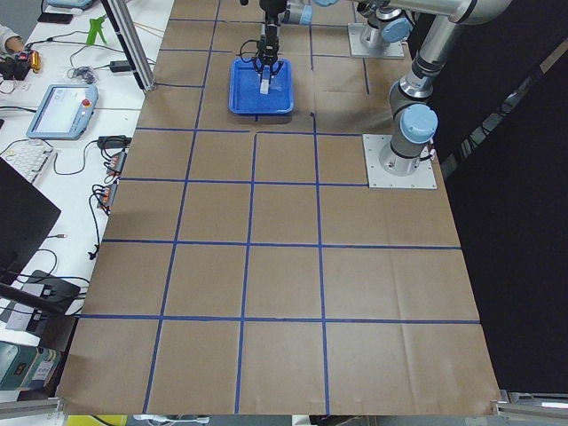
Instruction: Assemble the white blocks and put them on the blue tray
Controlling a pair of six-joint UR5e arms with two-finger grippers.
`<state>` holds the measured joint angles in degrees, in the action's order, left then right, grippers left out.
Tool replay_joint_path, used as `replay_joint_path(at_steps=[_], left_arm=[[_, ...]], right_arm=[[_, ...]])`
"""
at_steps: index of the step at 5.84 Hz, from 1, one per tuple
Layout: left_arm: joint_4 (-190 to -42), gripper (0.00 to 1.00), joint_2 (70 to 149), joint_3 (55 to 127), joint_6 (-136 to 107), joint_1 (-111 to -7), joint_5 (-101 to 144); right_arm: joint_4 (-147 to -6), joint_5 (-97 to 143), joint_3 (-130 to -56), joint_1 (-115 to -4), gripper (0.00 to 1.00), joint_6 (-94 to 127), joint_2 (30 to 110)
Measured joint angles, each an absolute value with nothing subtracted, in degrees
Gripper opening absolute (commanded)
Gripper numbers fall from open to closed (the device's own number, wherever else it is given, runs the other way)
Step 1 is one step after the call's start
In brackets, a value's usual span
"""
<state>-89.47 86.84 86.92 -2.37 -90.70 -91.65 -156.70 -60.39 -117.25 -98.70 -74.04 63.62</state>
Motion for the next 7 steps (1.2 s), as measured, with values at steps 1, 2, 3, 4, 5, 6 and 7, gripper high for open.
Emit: replay_joint_path(at_steps=[1, 2, 3, 4, 5, 6, 7], left_arm=[[-89.47, 0.99, 86.84, 86.92, -2.37, -90.7, -91.63], [-89.47, 0.99, 86.84, 86.93, -2.35, -90.7, -91.65], [-89.47, 0.99, 86.84, 86.93, -2.31, -90.7, -91.67], [-89.47, 0.99, 86.84, 86.92, -2.29, -90.67, -91.67], [-89.44, 0.99, 86.93, 86.95, -2.37, -90.75, -91.67], [-89.35, 0.99, 87.07, 86.99, -2.46, -90.83, -91.67], [-89.28, 0.99, 87.02, 87.0, -2.41, -90.82, -91.64]], right_arm=[[-156.71, -60.38, -117.25, -98.7, 0.32, -73.98, 63.58], [-156.71, -60.38, -117.25, -98.7, 0.38, -73.94, 63.55], [-156.71, -60.38, -117.25, -98.7, 0.41, -73.92, 63.55], [-156.71, -60.35, -117.25, -98.7, 0.45, -73.83, 63.56], [-156.71, -60.31, -117.25, -98.7, 0.51, -73.52, 63.61], [-156.71, -60.3, -117.25, -98.7, 0.54, -73.19, 63.62], [-156.71, -60.29, -117.22, -98.7, 0.54, -73.08, 63.63]])
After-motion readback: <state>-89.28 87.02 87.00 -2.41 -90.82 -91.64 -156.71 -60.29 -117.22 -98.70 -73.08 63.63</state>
